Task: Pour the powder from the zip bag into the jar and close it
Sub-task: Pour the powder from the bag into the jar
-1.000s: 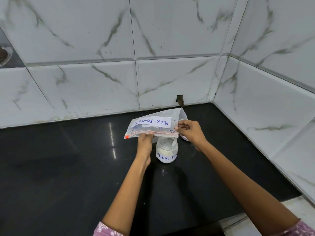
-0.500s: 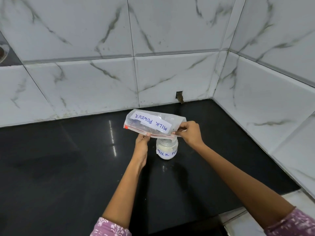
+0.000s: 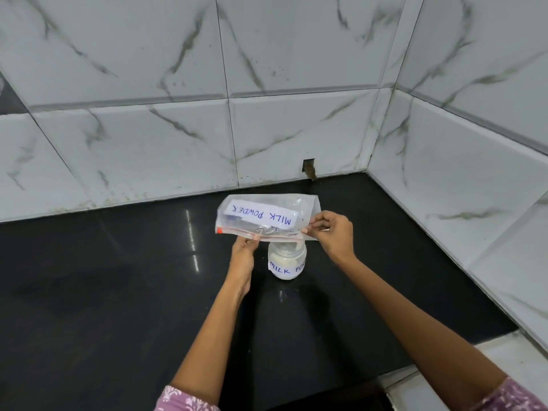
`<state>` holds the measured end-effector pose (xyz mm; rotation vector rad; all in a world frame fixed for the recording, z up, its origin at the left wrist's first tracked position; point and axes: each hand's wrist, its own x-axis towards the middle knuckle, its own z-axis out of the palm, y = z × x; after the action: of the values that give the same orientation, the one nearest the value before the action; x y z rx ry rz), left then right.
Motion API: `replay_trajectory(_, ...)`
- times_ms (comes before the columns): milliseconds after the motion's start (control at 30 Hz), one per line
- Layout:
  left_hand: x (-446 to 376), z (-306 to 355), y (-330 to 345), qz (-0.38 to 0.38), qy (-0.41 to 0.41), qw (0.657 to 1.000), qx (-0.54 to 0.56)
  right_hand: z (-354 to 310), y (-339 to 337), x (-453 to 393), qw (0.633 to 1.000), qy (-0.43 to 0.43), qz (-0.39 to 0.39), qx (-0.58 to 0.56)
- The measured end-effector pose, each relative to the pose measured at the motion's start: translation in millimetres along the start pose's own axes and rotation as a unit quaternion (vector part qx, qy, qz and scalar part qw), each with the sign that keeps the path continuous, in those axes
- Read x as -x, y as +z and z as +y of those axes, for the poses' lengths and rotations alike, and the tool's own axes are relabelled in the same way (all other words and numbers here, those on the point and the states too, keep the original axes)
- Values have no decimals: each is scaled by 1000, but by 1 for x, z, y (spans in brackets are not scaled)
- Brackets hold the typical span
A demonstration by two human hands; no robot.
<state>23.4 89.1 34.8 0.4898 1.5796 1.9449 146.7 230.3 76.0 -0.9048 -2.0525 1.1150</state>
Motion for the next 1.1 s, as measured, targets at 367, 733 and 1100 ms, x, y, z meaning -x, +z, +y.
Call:
replay_trajectory(367, -1, 2, 3, 8, 10, 1000, -1, -3, -1, -6, 996, 35, -13, -76)
replay_trajectory(733, -1, 32, 7, 42, 45, 998, 11, -46, -12, -37, 994, 57, -9, -91)
replay_trajectory(1100, 10, 114, -26, 234, 40, 964, 122, -128, 16, -47, 971, 8, -61, -230)
